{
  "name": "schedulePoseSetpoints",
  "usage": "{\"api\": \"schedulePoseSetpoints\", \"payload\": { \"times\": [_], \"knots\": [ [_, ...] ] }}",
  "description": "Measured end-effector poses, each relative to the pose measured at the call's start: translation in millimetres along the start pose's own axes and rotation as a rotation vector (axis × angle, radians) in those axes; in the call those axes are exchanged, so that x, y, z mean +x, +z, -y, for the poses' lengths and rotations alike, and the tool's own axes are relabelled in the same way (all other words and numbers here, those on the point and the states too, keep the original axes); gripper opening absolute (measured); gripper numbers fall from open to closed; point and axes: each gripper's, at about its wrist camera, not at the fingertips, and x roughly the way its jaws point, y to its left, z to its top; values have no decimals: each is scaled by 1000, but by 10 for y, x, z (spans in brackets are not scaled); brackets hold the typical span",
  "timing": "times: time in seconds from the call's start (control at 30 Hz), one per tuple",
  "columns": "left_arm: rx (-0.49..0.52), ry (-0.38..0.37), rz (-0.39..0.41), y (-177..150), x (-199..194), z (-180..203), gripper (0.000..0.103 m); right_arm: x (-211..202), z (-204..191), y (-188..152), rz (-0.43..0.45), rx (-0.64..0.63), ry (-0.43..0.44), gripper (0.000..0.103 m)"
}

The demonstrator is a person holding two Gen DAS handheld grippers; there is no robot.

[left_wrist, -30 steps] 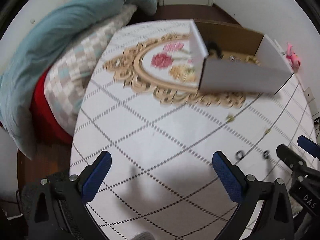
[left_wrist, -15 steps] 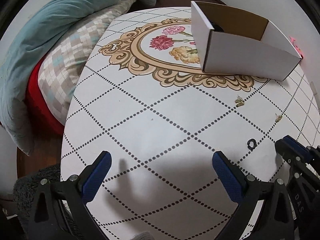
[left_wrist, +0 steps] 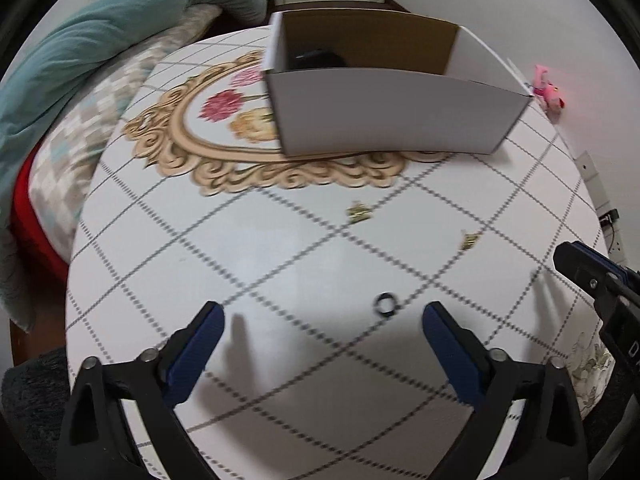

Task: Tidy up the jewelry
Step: 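Grasp a black ring with the left gripper while the right gripper grasps another black ring, then lower the ring in the left gripper into the box while the right gripper drops its ring there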

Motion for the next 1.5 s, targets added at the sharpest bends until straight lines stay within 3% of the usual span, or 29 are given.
{"api": "schedulePoseSetpoints", "payload": {
  "times": [0.27,0.33,0.43,0.63,0.77,0.93,1.03,1.1,1.3,1.5],
  "knots": [
    [49,-9,13,12,29,135,43,-7,183,11,-1,50,-7,13],
    [60,-20,20,15,20,158,26,-14,190,17,2,53,-6,13],
    [72,-32,26,37,29,177,10,-16,199,28,4,54,-5,13],
    [60,-68,25,53,-20,156,10,-93,196,52,20,61,11,13],
    [34,-133,51,221,-265,89,10,-239,189,151,45,75,45,13],
    [8,-220,99,781,-633,25,10,-389,170,513,78,105,152,13],
    [-4,-273,90,1230,-657,-20,10,-363,134,885,77,106,236,13],
    [-1,-271,81,1491,-599,-38,10,-309,101,1161,73,97,269,13],
    [-32,-274,-2,1993,-276,-161,10,89,-59,1858,-15,33,286,13],
    [-59,-234,-85,2194,-67,-212,12,514,-85,2167,-126,-8,263,14]
  ]
}}
